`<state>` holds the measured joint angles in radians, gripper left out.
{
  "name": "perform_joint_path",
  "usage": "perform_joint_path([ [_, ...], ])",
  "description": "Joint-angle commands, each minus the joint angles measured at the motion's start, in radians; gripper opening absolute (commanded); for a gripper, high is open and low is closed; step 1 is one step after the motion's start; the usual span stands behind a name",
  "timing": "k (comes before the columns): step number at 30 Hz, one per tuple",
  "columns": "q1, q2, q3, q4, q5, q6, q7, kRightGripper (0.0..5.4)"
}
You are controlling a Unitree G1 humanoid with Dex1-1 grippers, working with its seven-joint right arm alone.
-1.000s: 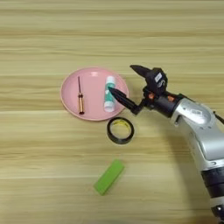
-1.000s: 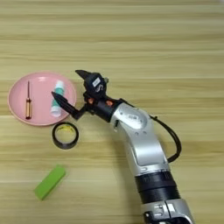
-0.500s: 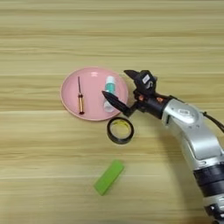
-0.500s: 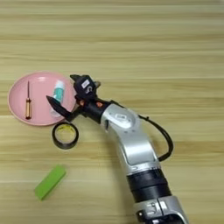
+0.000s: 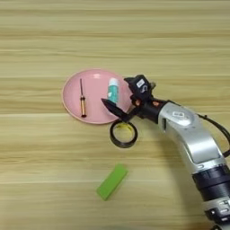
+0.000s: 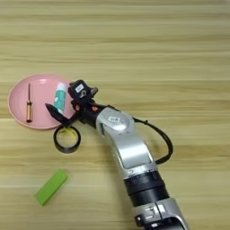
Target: Move the objects on the table
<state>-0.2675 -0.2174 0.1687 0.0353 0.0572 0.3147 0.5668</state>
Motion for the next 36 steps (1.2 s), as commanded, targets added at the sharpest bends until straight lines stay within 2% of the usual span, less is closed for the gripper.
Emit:
perform_joint_path([
  [1, -0.086, 0.000, -0.003, -0.048, -0.015, 0.008, -0.033, 5.36],
  [17, -0.136, 0.029, 0.020, 0.028, -0.049, 0.077, -0.063, 5.36],
  [36, -0.207, 0.048, 0.043, 0.101, -0.066, 0.217, -0.066, 5.36],
])
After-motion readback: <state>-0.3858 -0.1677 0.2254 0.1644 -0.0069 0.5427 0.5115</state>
